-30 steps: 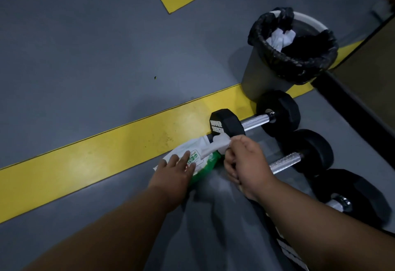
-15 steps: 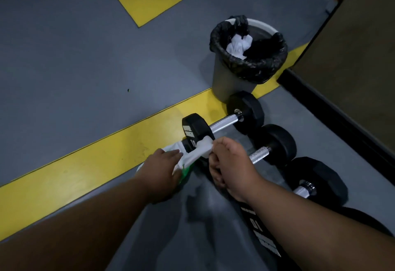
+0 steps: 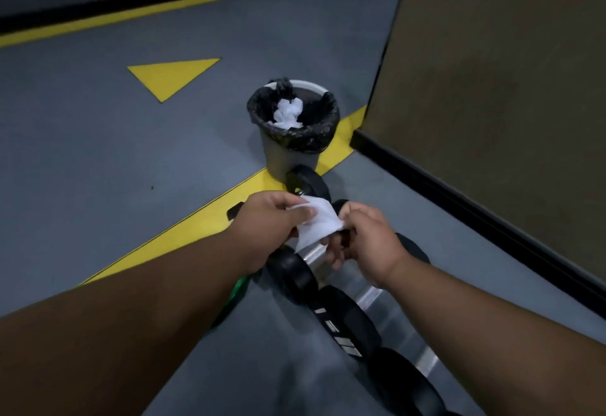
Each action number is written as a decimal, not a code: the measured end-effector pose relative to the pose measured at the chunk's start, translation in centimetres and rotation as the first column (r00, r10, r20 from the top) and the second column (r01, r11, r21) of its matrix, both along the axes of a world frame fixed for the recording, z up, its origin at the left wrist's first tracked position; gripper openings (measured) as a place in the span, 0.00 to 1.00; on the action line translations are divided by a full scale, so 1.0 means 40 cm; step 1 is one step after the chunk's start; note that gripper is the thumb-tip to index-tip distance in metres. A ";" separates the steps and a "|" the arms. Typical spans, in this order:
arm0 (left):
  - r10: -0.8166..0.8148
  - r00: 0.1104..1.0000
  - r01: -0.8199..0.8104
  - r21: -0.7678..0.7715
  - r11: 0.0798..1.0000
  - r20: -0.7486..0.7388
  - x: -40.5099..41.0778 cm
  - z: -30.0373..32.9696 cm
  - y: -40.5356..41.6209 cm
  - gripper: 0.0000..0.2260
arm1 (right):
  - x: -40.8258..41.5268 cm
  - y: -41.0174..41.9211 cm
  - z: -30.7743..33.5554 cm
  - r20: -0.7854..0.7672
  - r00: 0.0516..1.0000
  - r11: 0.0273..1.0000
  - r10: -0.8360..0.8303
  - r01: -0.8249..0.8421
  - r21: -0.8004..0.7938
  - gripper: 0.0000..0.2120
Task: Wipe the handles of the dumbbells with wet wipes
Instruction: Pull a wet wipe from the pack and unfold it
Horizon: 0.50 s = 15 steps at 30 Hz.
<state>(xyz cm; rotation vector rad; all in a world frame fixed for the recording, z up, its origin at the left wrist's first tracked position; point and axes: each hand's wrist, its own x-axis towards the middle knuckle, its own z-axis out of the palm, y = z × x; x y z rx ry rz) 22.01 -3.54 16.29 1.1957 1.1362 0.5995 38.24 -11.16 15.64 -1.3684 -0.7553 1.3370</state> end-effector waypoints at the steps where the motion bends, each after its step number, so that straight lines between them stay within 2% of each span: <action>1: -0.022 1.000 0.022 0.009 1.000 0.022 0.026 0.023 -0.014 0.04 | 0.026 -0.020 0.017 -0.024 0.999 0.999 -0.040 0.040 0.008 0.06; 5: -0.205 0.976 0.201 0.060 0.978 0.068 0.133 0.098 -0.061 0.14 | 0.109 -0.104 0.059 -0.221 0.949 0.970 -0.227 0.240 0.034 0.09; 7: -0.304 0.948 0.298 0.074 0.952 0.091 0.200 0.122 -0.091 0.13 | 0.144 -0.166 0.079 -0.350 0.894 0.952 -0.280 0.306 0.022 0.07; 10: -0.441 0.892 0.432 0.103 0.896 0.102 0.285 0.141 -0.145 0.11 | 0.183 -0.258 0.105 -0.470 0.810 0.922 -0.351 0.388 -0.019 0.12; 12: -0.522 0.843 0.511 0.107 0.853 0.130 0.340 0.143 -0.187 0.12 | 0.210 -0.327 0.122 -0.501 0.771 0.896 -0.393 0.444 -0.019 0.12; 15: -0.632 0.753 0.619 0.127 0.775 0.182 0.414 0.146 -0.261 0.15 | 0.257 -0.443 0.138 -0.429 0.766 0.857 -0.479 0.513 -0.041 0.07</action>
